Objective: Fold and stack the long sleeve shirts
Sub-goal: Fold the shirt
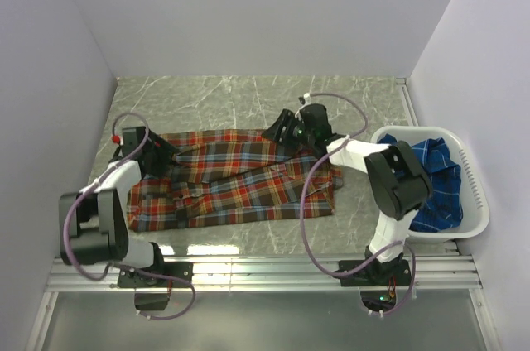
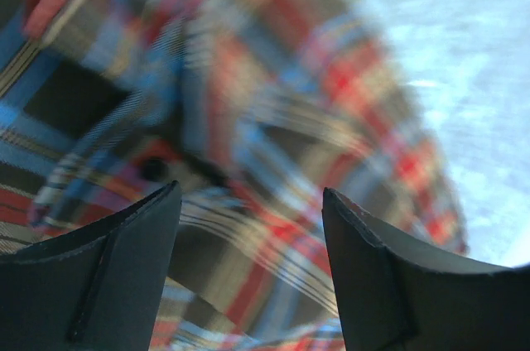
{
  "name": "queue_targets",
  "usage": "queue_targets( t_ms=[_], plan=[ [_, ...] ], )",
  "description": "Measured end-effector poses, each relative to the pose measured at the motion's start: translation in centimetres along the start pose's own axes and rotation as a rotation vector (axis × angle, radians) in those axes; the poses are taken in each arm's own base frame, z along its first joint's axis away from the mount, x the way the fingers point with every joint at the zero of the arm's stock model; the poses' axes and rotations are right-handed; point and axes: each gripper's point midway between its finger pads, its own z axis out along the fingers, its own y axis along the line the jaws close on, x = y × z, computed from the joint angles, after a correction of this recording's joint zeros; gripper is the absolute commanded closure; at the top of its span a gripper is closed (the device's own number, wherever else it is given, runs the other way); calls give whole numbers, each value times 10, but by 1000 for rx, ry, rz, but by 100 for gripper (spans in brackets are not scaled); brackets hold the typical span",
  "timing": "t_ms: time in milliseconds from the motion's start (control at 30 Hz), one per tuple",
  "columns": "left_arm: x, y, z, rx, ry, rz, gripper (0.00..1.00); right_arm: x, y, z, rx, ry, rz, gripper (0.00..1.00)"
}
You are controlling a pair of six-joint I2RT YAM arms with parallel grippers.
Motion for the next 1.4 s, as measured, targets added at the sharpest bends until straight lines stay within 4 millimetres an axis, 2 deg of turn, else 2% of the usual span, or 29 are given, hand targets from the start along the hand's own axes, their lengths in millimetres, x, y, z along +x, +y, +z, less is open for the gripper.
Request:
queue_targets(
  t_ms=[100, 200, 300, 500, 600, 700, 800, 967, 1033, 1100, 1167, 1233, 1333, 1400],
  plan=[
    [20, 28, 20, -82, 57, -62, 27, 19, -35, 12, 65, 30, 53, 35],
    [13, 23, 25, -65, 29, -99, 27, 28, -68, 9, 156, 25, 93, 35],
    [9, 24, 28, -71, 10, -131, 27, 21, -92, 2, 235, -13, 128, 35],
    [4, 27, 28, -77, -8, -173, 26, -9, -123, -19, 390, -128, 140, 35],
    [1, 29, 25, -88, -18, -174, 23, -18, -130, -30, 457, -156, 111, 35],
    [-4, 30, 18, -104, -27, -146, 21, -28, -122, -38, 458, -166, 66, 35],
    [-16, 14, 10, -79, -43, -101, 21, -44, -96, -35, 388, -180, 32, 35],
    [-48, -37, 1, 49, -95, -20, 24, -63, -34, -12, 182, -198, 2, 34],
    [-58, -52, 7, 87, -106, -1, 26, -61, -17, 2, 121, -185, 0, 34],
    [-64, -60, 21, 103, -101, 8, 27, -54, -4, 21, 66, -162, 0, 34],
    [-63, -59, 44, 94, -75, 8, 28, -43, -2, 39, 29, -133, 12, 34],
    [-58, -50, 64, 71, -48, 5, 28, -25, -8, 55, 14, -87, 33, 34],
    [-46, -29, 92, 12, -2, 1, 28, -3, -30, 71, 29, -33, 75, 34],
    [-49, -30, 99, 16, -3, -5, 28, 5, -46, 77, 52, -16, 105, 34]
  ],
)
